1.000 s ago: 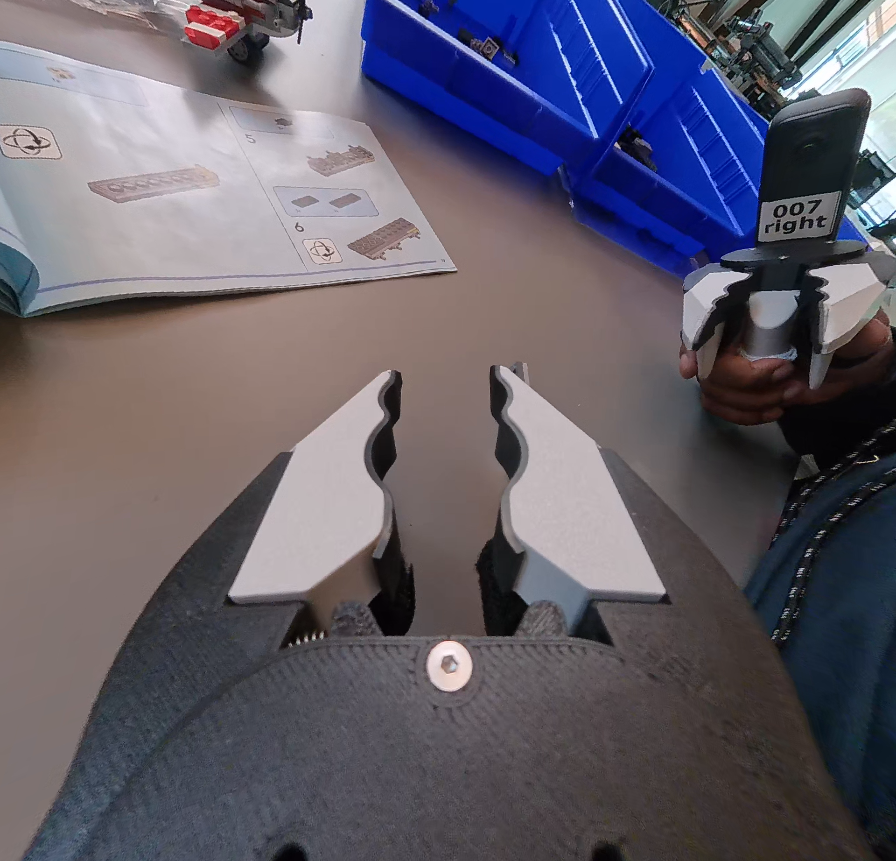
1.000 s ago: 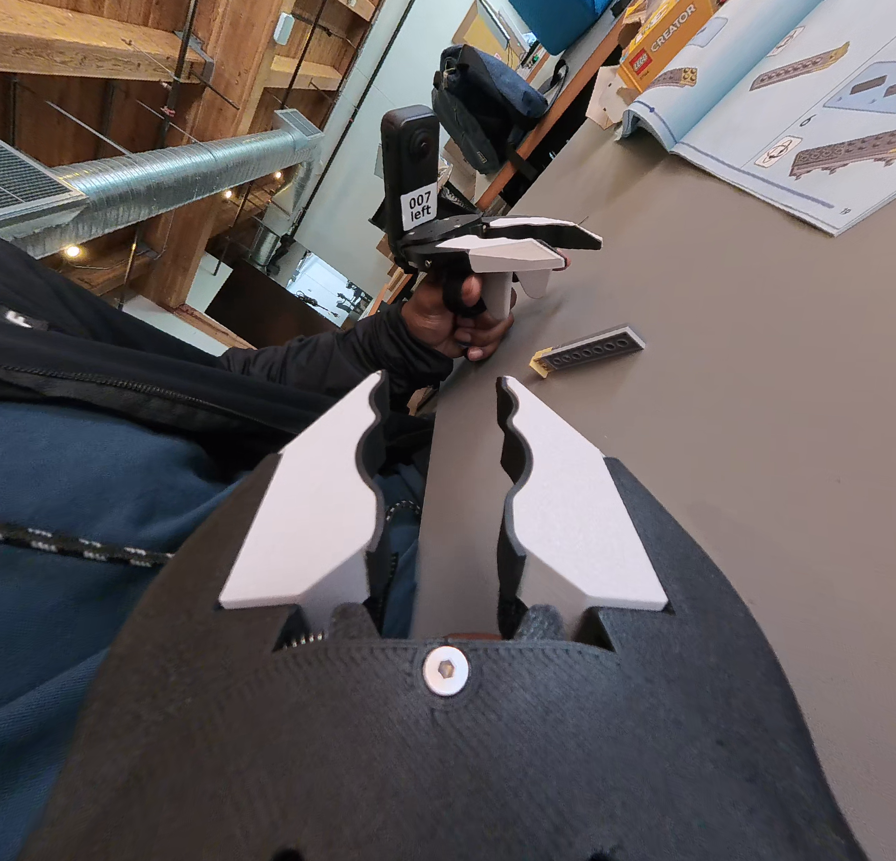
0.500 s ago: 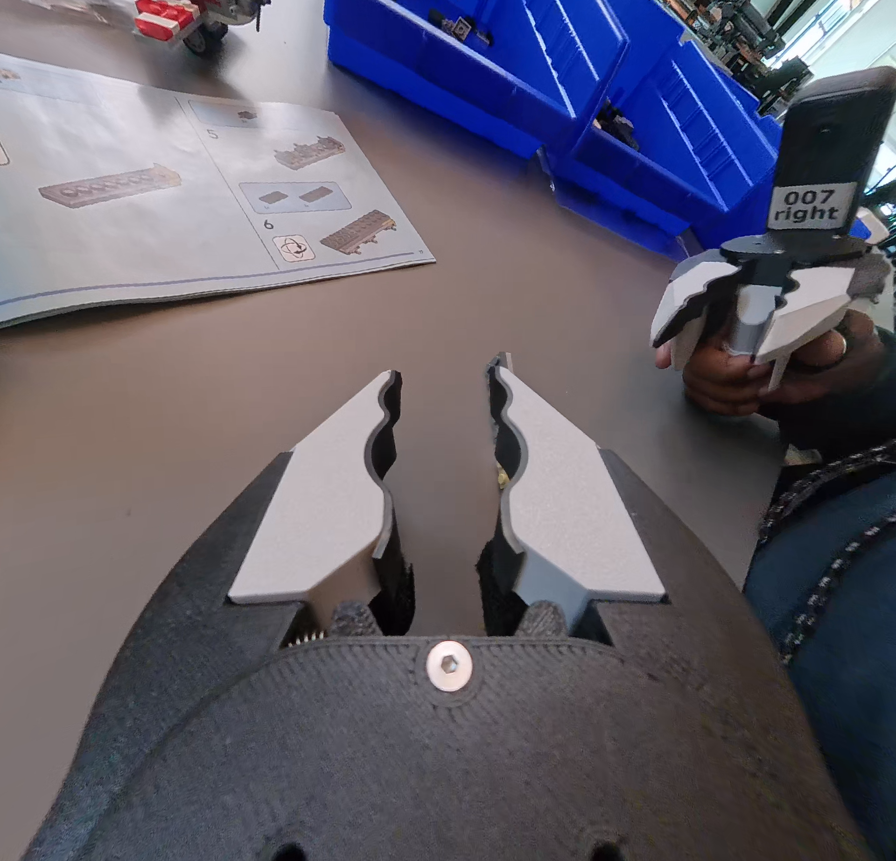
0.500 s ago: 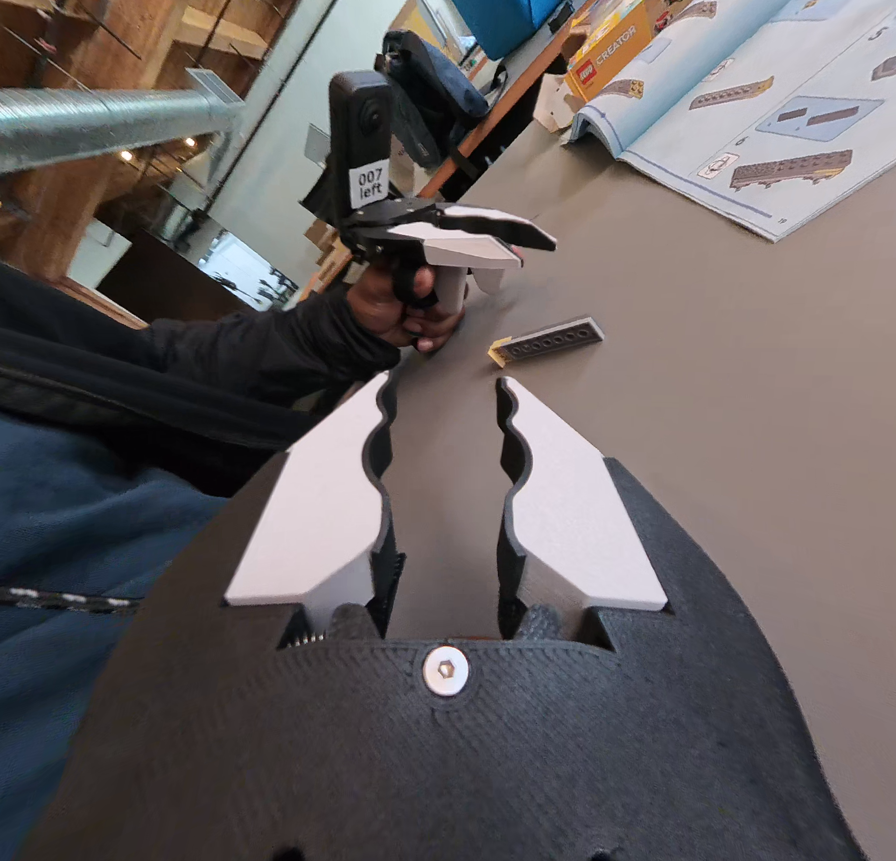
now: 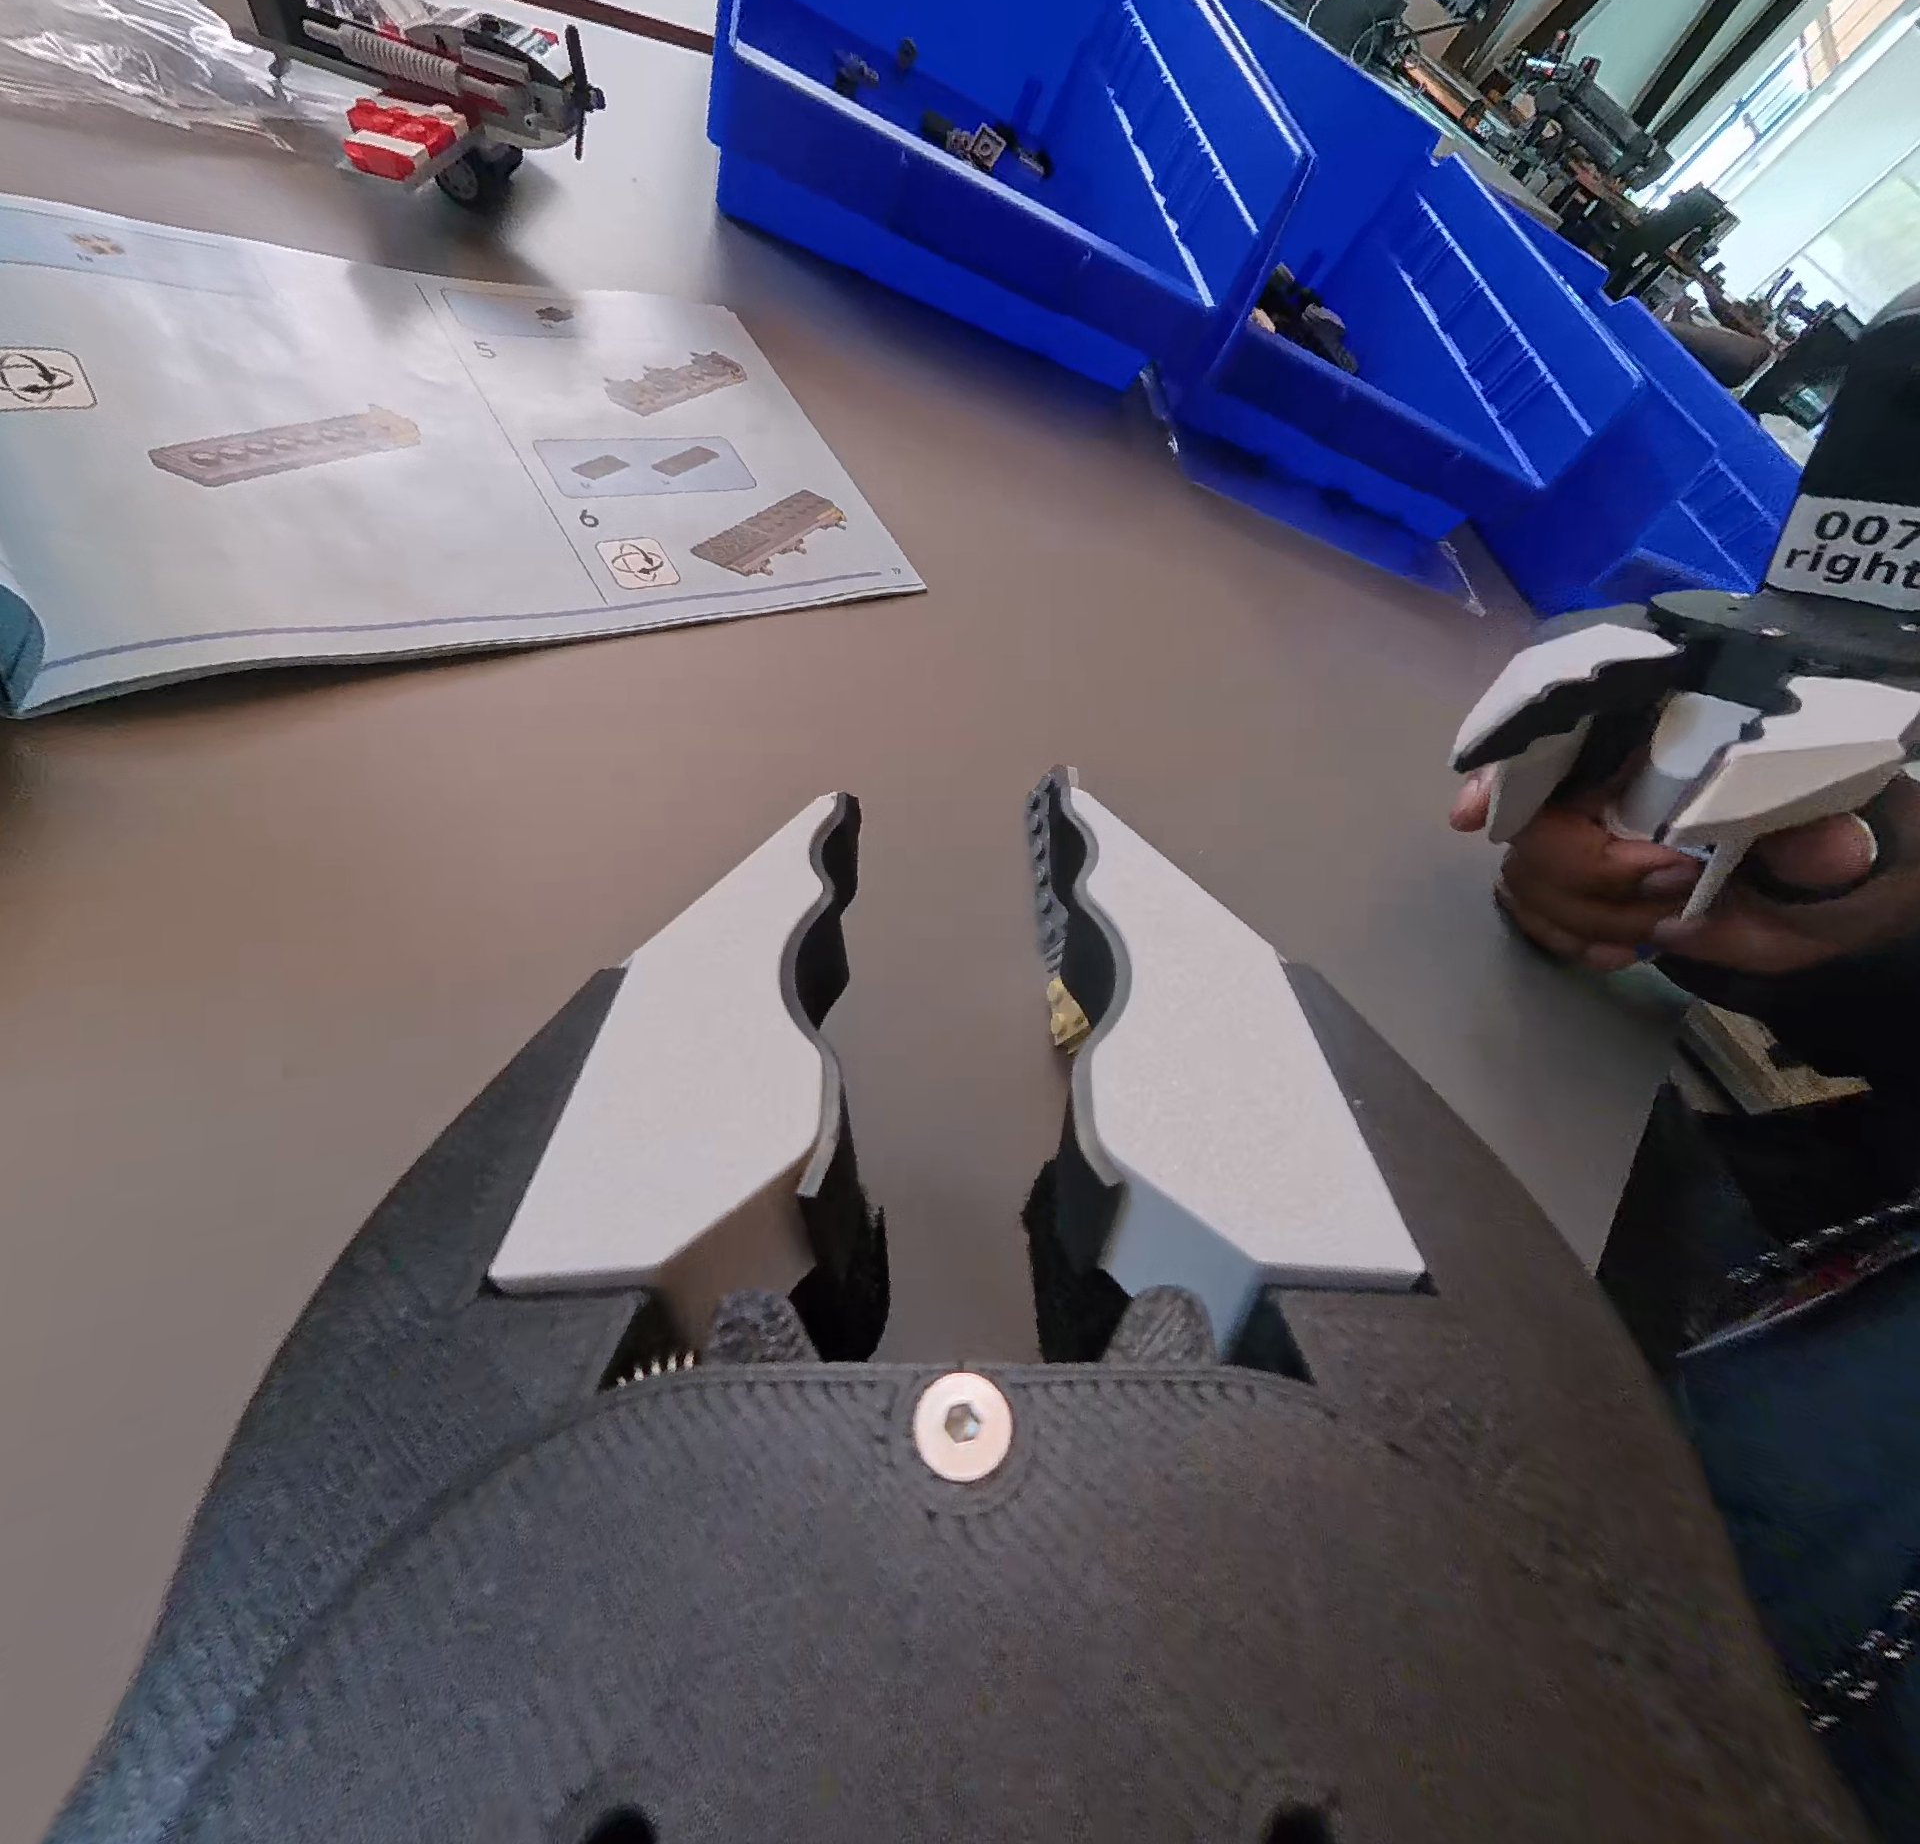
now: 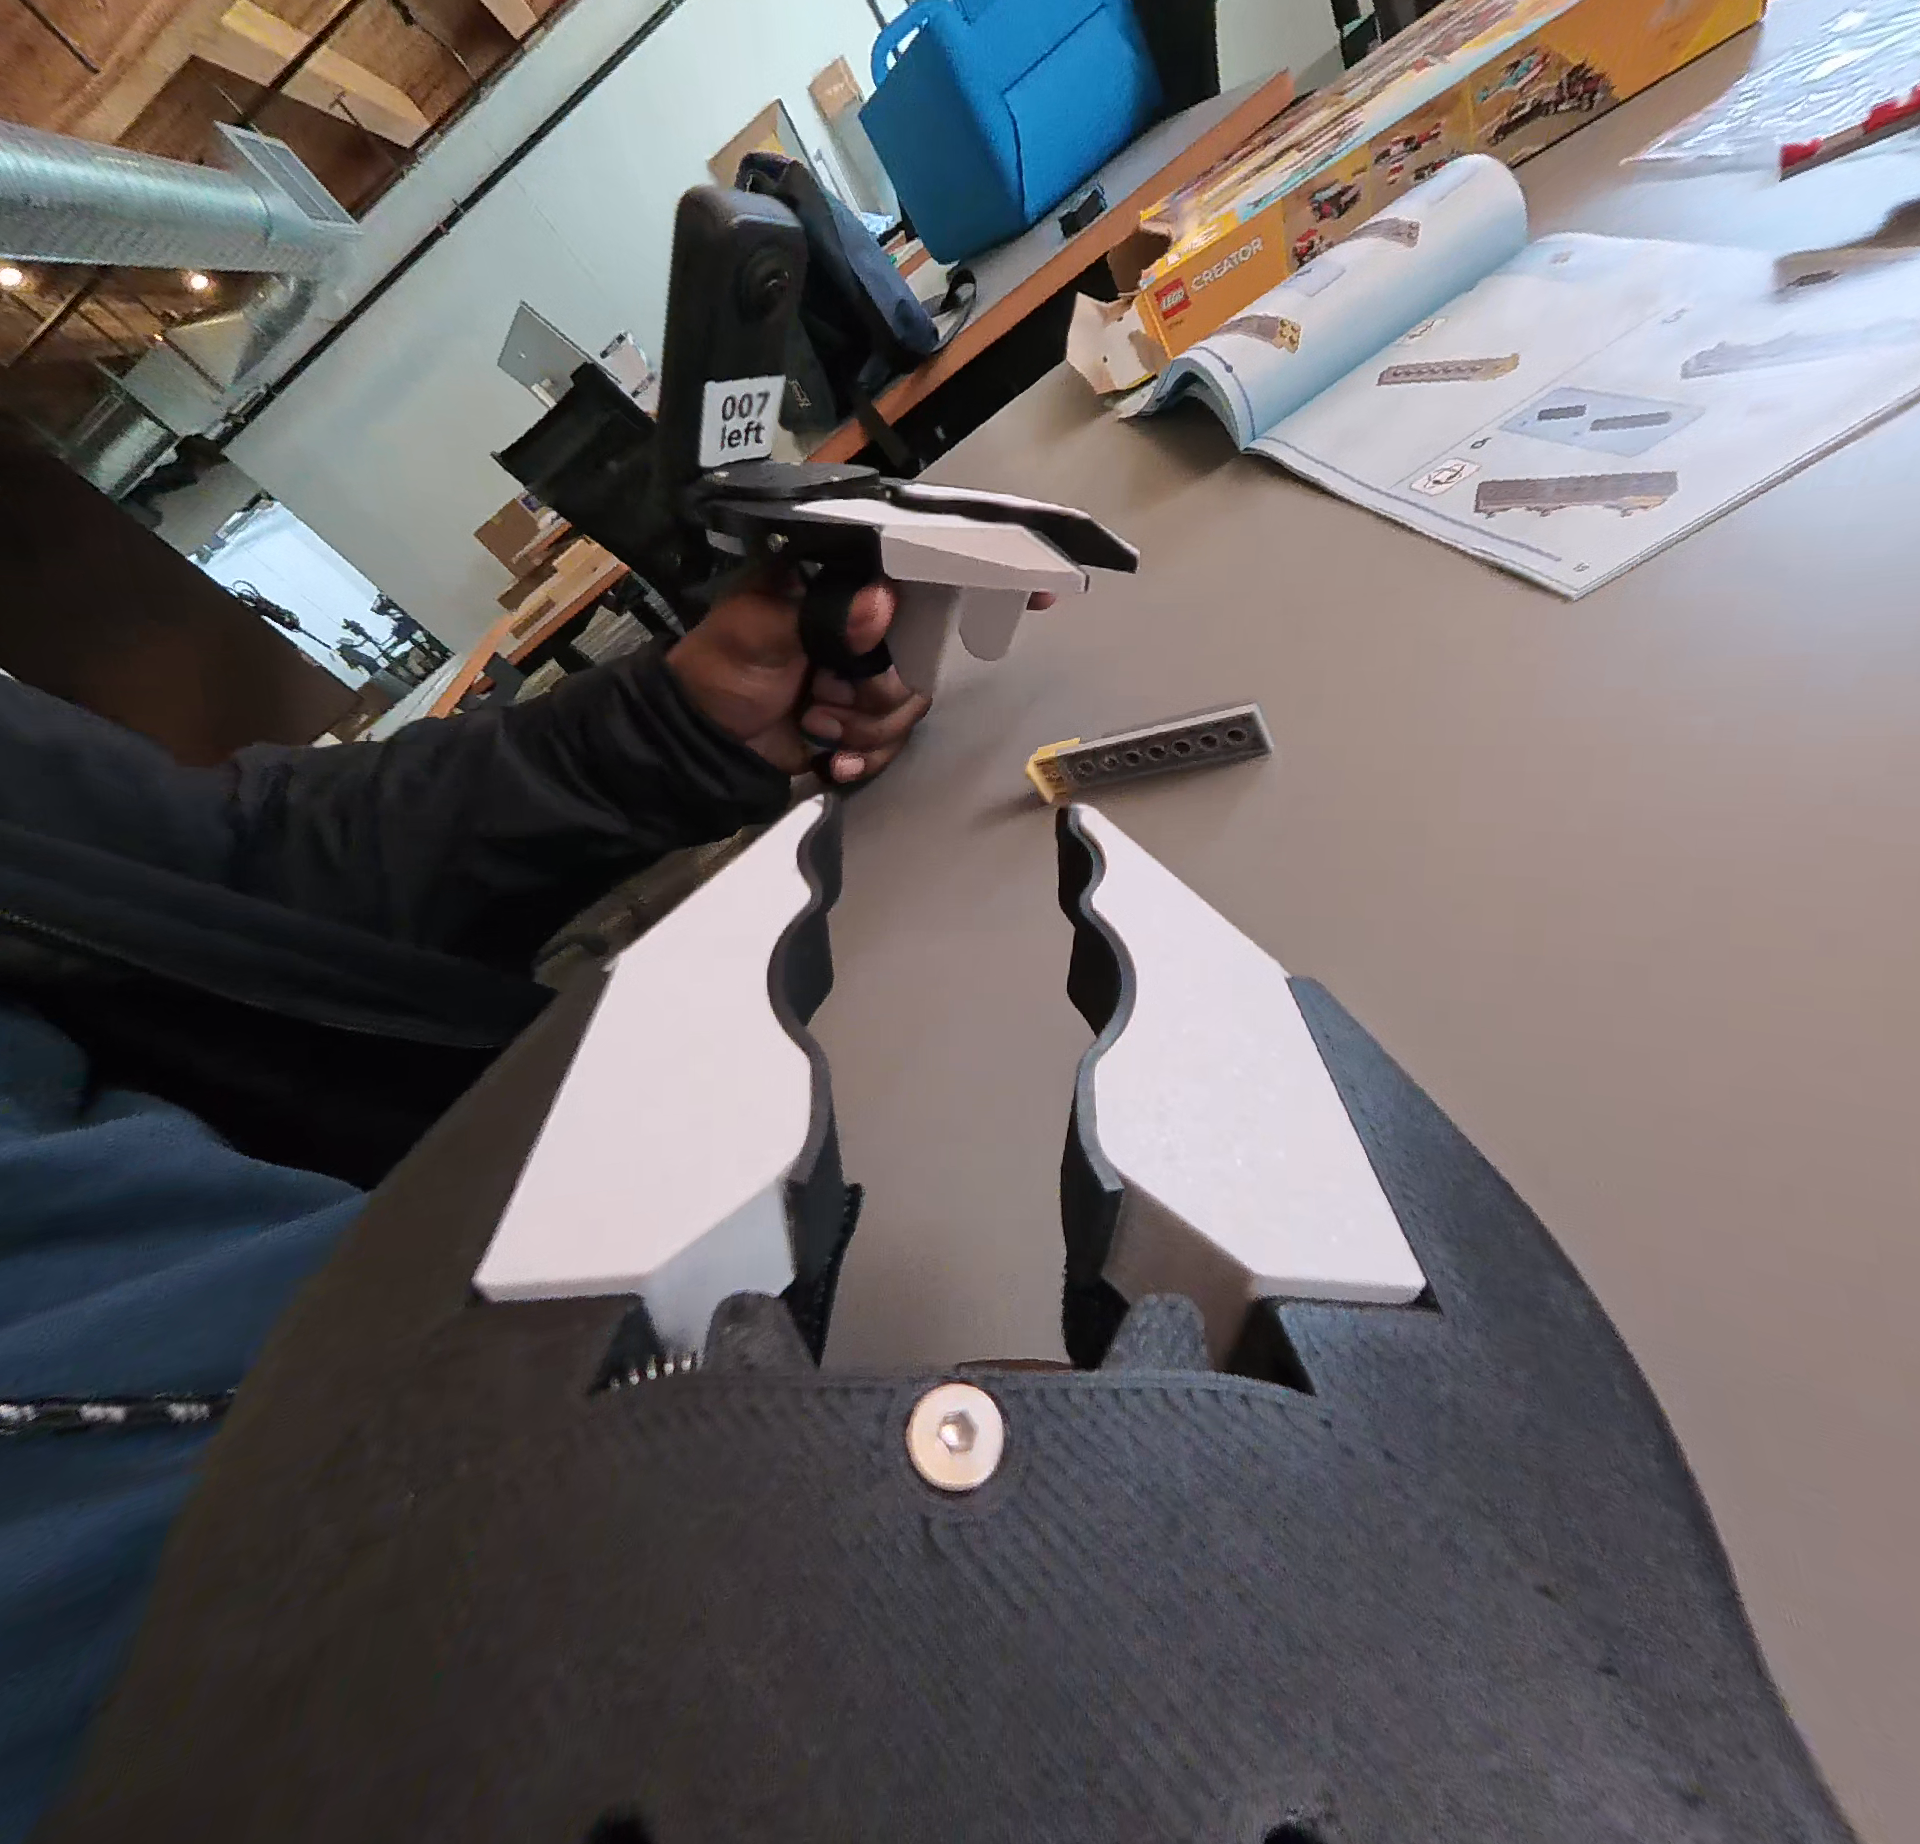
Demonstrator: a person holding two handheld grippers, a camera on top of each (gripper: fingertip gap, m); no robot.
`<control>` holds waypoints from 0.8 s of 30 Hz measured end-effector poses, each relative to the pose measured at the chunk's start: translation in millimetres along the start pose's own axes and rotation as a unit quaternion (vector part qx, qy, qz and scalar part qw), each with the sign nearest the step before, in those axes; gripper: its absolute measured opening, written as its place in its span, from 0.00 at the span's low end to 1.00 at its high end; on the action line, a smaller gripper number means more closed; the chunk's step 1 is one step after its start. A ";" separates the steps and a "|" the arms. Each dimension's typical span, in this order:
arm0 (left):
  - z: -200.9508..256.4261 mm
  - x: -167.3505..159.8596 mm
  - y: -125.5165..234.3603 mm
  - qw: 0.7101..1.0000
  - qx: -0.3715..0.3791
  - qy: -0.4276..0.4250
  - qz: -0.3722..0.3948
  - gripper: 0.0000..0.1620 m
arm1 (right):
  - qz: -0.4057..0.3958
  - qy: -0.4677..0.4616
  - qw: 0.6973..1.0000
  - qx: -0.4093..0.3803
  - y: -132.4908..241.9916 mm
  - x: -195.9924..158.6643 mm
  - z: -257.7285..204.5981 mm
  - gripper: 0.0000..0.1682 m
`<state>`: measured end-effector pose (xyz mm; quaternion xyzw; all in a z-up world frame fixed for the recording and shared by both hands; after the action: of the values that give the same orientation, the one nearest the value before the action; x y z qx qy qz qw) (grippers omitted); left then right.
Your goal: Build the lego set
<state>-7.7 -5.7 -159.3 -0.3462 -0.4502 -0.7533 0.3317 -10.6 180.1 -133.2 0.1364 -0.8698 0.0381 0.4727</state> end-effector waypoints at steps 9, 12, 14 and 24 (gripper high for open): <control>0.5 1.6 2.5 1.000 0.000 -0.002 0.011 0.22 | 0.045 -0.036 0.995 0.085 -29.9 8.5 -22.7 0.25; 0.1 1.8 2.6 1.000 0.000 0.000 0.012 0.23 | 0.038 -0.018 0.992 0.118 -29.1 4.8 -37.0 0.25; -0.4 1.0 1.3 1.000 0.004 0.000 0.006 0.23 | 0.047 -0.010 0.989 0.139 -24.0 3.1 -45.0 0.24; 13.4 11.8 -10.6 0.985 0.101 -0.139 0.002 0.25 | 0.096 0.005 0.981 0.168 16.5 18.0 -50.4 0.24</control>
<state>-19.7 8.3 -149.5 -0.4133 -0.5647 -0.6479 0.3009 16.5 202.2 -89.5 0.1300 -0.8578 0.2295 0.4411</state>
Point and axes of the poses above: each gripper's, where its closed fingertips meet, y back along the fingers, x out of its top, z = x × y across the jaws, the point moved 4 cm from there along y, back along the fingers, and after that the axes turned 9 degrees about x, right-handed, at the moved point
